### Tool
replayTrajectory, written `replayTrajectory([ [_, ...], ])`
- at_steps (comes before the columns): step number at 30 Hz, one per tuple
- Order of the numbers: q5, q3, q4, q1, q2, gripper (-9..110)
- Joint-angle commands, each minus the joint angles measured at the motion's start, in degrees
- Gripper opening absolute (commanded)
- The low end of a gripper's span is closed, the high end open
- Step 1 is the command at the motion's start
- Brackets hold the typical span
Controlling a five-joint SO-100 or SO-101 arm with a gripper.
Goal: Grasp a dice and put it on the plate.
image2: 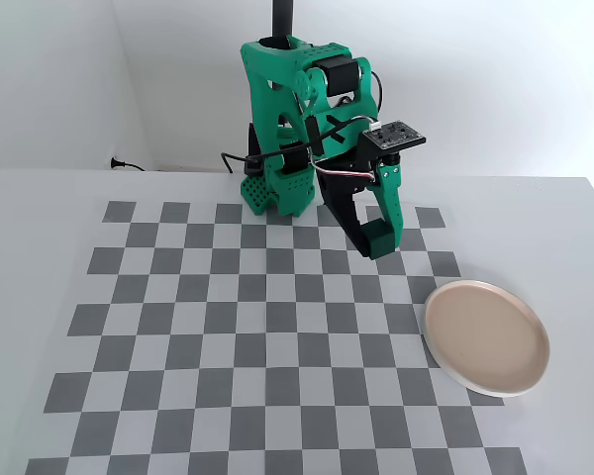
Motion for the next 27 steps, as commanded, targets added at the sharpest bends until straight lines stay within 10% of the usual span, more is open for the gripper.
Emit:
replayTrajectory([
  [1,1.41,-1.41,-0.88,-4.04,1.41,-4],
  [27,6.68,-47.37,1.93,-13.89,-47.37,-4],
])
